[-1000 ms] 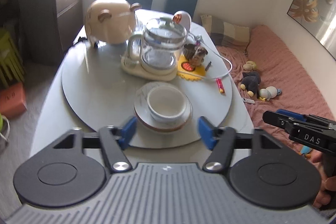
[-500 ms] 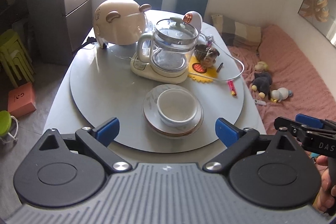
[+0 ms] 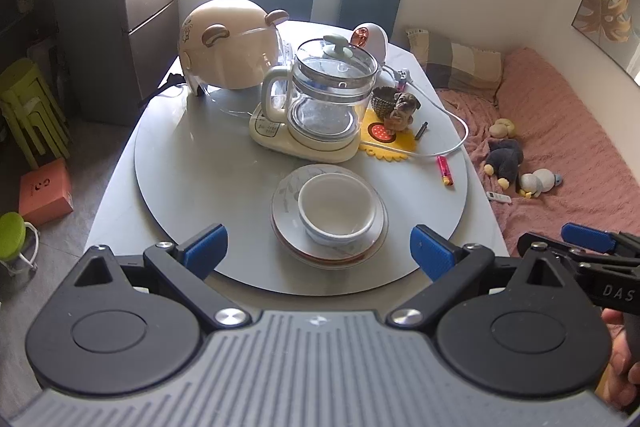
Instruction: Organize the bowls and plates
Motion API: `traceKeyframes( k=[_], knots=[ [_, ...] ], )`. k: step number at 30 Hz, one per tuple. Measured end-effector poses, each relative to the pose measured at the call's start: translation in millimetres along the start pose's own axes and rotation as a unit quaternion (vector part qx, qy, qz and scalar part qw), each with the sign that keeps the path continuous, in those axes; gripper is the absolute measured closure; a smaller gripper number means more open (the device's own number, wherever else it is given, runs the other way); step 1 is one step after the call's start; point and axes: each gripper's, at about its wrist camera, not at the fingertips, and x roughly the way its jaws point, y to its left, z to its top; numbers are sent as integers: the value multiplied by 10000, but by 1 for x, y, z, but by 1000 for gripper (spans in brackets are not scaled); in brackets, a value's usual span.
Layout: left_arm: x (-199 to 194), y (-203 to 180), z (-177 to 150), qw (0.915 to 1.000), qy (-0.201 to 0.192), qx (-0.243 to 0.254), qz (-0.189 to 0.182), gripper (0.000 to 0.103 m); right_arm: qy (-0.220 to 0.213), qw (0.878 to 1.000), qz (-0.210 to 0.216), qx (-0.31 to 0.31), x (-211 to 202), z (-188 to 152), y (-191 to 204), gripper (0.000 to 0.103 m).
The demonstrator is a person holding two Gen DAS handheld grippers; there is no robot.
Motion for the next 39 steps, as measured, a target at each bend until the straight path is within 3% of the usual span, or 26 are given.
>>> traceKeyframes(
  k=[5,7,39],
  knots=[
    [-3,1,2,9999,-54,81,57,4,96,9999,21,105,3,0,-4,14],
    [-4,3,2,10000,-71,25,28,4,146,9998,-45,152,6,-1,-6,4],
    [6,1,1,10000,82,-17,-28,4,125,9998,-107,94,7,1,-4,4]
  ],
)
